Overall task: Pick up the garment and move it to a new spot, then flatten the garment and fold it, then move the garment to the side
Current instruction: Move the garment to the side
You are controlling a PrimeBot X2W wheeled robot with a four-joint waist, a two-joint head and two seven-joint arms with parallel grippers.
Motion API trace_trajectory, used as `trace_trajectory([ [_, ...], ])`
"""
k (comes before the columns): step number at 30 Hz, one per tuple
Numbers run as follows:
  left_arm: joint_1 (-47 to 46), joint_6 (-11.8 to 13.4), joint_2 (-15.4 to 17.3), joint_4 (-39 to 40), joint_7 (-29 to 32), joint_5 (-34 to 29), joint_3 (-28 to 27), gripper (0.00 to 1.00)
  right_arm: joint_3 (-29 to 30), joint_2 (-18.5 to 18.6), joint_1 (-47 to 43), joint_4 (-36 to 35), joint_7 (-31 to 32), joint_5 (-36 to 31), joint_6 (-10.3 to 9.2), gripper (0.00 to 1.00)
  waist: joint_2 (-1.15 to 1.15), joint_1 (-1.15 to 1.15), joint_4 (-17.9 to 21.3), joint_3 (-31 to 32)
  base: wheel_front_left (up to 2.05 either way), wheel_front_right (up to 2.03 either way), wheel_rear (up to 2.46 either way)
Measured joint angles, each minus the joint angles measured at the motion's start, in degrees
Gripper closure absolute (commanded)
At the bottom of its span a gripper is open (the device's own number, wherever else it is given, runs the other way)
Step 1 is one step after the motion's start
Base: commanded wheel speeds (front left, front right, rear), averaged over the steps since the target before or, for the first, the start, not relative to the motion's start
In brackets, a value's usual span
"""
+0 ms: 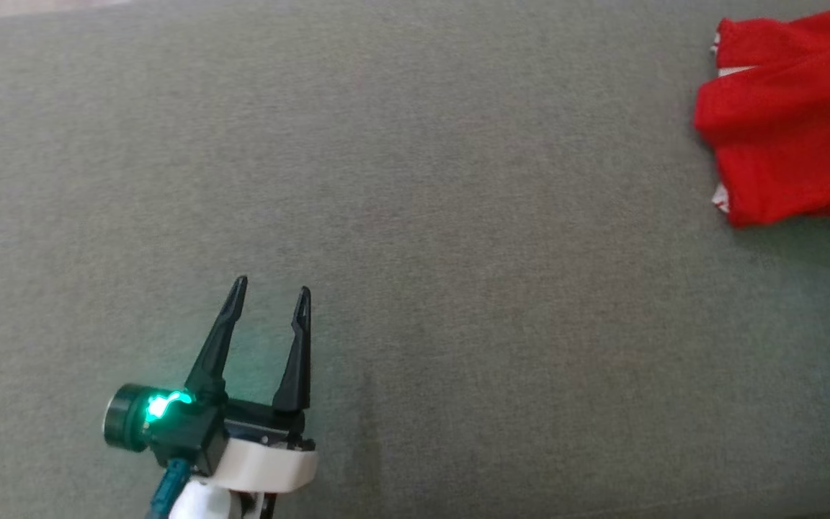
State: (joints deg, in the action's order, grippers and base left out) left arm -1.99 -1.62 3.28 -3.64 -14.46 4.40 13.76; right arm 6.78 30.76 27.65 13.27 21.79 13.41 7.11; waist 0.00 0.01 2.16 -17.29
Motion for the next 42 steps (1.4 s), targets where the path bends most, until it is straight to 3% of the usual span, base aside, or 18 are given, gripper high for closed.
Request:
trace_trajectory([
  [1, -0.2, -0.4, 0.0, 0.0, 0.0, -0.1, -0.2, 0.0, 0.8, -0.1, 0.0, -0.2, -0.1, -1.2, 0.0, 0.0, 0.0, 0.0, 0.4, -0.3, 0.0, 0.0, 0.0],
  [6, -0.4, -0.9, 0.1, -0.2, 0.0, -0.9, -0.4, 0.0, 3.9, -5.0, 0.0, -1.6, -6.3, -9.0, 0.0, 0.0, 0.0, 0.0, 1.8, -0.1, 0.0, 0.0, 0.0],
  [10, -0.3, -0.8, 0.0, -0.2, 0.0, 0.3, -1.0, 0.0, 0.7, -11.4, -3.1, -2.1, -12.2, -12.4, 0.0, 0.0, 0.0, -0.01, 2.3, 2.1, 0.0, 0.0, 0.0],
  [23, 7.8, 2.6, -0.1, -1.3, 0.0, 5.7, -0.5, 0.0, -15.8, -24.9, -23.5, 10.3, -29.9, -5.9, 0.0, 0.0, 0.0, -0.03, -0.1, 15.9, 0.0, 0.0, 0.0],
  [29, 10.5, 4.4, -0.1, 0.3, 0.0, 5.7, -0.9, 0.0, -16.7, -26.7, -27.1, 9.1, -35.7, -5.6, 0.0, 0.0, 0.0, -0.03, -3.9, 20.1, 0.0, 0.0, 0.0],
  [34, 13.6, 5.2, -0.1, 1.6, 0.0, 5.7, -1.2, 0.0, -11.8, -27.8, -31.5, 0.2, -36.0, -4.3, 0.0, 0.0, 0.0, -0.03, -6.0, 22.4, 0.0, 0.0, 0.0],
  [42, 14.8, 5.2, -0.1, 0.7, 0.0, 5.7, -1.2, 0.0, -9.8, -28.2, -38.8, -2.4, -36.0, -3.8, 0.0, 0.0, 0.0, -0.02, -6.3, 23.9, 0.0, 0.0, 0.0],
])
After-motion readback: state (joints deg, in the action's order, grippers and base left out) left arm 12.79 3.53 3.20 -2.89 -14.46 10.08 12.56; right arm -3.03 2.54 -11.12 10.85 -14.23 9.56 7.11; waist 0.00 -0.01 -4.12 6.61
